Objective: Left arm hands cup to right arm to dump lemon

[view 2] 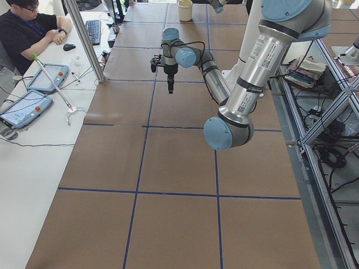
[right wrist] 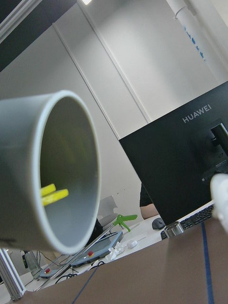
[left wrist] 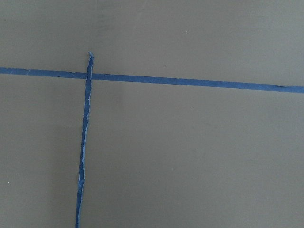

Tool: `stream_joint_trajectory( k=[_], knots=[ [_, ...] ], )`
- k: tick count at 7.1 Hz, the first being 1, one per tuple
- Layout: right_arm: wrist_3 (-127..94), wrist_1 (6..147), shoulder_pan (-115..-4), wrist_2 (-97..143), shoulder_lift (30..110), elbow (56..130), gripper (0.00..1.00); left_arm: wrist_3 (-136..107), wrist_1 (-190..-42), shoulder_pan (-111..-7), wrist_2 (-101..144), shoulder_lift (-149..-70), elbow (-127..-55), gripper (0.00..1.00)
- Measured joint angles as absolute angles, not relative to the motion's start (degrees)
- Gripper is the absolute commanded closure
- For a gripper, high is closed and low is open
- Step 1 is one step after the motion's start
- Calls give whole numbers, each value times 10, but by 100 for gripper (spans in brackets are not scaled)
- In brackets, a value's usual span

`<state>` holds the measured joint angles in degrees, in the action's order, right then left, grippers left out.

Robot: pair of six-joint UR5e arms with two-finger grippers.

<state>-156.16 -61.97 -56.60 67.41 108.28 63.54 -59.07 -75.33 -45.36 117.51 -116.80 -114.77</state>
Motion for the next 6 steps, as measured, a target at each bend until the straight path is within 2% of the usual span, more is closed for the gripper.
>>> stream_joint_trajectory(
  k=[6],
  knots=[
    [-1626, -633, -566, 644, 1082, 635, 91, -590, -754, -454, 1175, -1168, -1148, 0]
  ],
)
